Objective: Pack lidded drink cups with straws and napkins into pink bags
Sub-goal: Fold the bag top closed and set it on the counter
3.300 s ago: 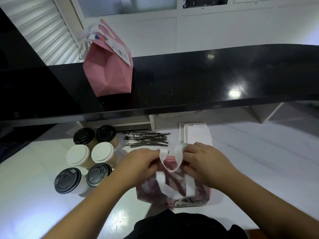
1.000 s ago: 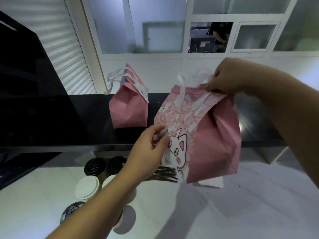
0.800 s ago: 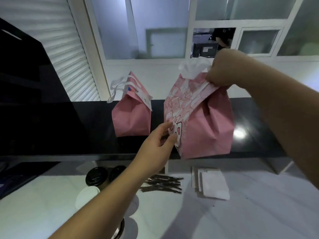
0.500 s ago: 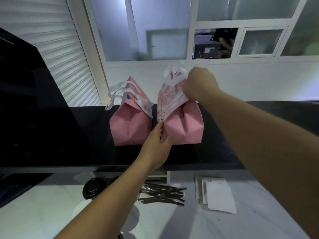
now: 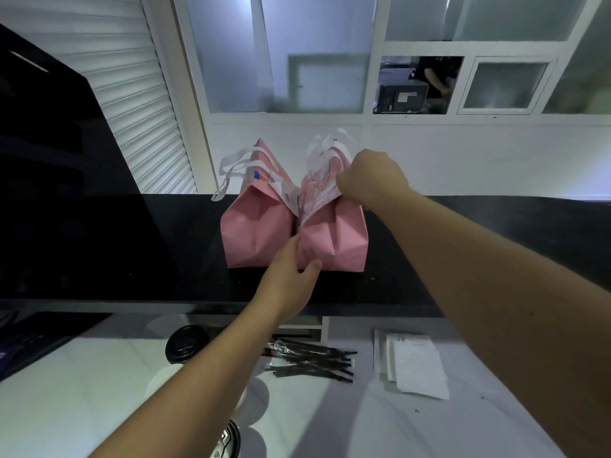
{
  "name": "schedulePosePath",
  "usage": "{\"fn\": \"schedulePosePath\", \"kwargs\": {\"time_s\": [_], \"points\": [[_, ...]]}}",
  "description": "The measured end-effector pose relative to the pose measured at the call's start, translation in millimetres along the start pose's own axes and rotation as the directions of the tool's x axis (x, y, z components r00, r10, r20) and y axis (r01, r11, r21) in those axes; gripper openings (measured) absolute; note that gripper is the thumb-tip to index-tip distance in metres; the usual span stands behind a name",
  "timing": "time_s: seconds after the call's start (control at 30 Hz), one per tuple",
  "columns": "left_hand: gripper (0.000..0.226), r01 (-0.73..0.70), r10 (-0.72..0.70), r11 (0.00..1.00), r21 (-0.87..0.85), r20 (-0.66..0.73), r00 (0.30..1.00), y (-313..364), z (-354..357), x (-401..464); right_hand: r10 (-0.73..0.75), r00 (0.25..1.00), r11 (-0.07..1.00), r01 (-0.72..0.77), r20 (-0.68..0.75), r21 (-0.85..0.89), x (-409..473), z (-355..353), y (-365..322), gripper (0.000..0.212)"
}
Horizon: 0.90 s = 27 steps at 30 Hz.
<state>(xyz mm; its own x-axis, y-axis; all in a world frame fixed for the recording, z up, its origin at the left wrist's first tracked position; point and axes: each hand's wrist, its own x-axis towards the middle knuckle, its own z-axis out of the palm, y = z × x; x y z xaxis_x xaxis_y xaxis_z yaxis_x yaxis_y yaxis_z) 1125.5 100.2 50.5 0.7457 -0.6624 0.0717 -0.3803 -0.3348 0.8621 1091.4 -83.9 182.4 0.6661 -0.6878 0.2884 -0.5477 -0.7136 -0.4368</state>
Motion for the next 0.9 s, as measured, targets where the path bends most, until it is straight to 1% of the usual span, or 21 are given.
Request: {"fn": "schedulePosePath", "kwargs": {"time_s": [0.07, 0.13, 0.23, 0.37, 0.47, 0.53, 0.63, 0.73, 0.9], "points": [[0.068, -0.003, 0.003, 0.999, 0.036, -0.007, 1.000, 3.3, -2.8, -8.5, 0.000, 1.000, 1.000, 0.000, 0.001, -0.029, -18.1, -10.4, 2.7, 0.043], [0.068, -0.019, 0.019, 0.998, 0.066, -0.006, 1.000, 6.2, -2.9, -18.4, 0.020, 0.999, 0.998, -0.018, 0.040, -0.057, -40.1, -16.9, 8.4, 0.040], [0.069, -0.054, 0.052, 0.992, 0.118, 0.021, 0.998, 7.2, 1.2, -36.1, 0.061, 0.992, 0.993, -0.049, 0.111, -0.109, -79.6, -18.3, 26.8, 0.050], [0.064, -0.122, 0.105, 0.977, 0.176, 0.103, 0.989, 3.1, 16.9, -60.3, 0.140, 0.972, 0.971, -0.098, 0.188, -0.218, -144.9, 0.1, 73.1, 0.037], [0.064, -0.160, 0.113, 0.957, 0.241, 0.197, 0.974, -1.1, 37.1, -79.0, 0.275, 0.925, 0.944, -0.208, 0.261, -0.257, -197.9, 18.0, 106.7, 0.037], [0.063, -0.198, 0.119, 0.937, 0.287, 0.271, 0.955, -1.9, 54.3, -92.1, 0.345, 0.892, 0.926, -0.274, 0.291, -0.259, -235.8, 25.9, 127.2, 0.042], [0.061, -0.265, 0.130, 0.902, 0.342, 0.369, 0.920, 3.9, 85.0, -114.2, 0.414, 0.867, 0.903, -0.350, 0.279, -0.250, -294.2, 24.9, 151.0, 0.054], [0.062, -0.368, 0.168, 0.843, 0.392, 0.458, 0.873, 16.4, 117.9, -144.6, 0.468, 0.855, 0.873, -0.409, 0.222, -0.265, -350.2, 12.1, 173.6, 0.052], [0.064, -0.545, 0.244, 0.719, 0.431, 0.577, 0.779, 48.5, 170.9, -212.4, 0.562, 0.817, 0.811, -0.513, 0.128, -0.283, -439.0, -23.6, 213.1, 0.059]]}}
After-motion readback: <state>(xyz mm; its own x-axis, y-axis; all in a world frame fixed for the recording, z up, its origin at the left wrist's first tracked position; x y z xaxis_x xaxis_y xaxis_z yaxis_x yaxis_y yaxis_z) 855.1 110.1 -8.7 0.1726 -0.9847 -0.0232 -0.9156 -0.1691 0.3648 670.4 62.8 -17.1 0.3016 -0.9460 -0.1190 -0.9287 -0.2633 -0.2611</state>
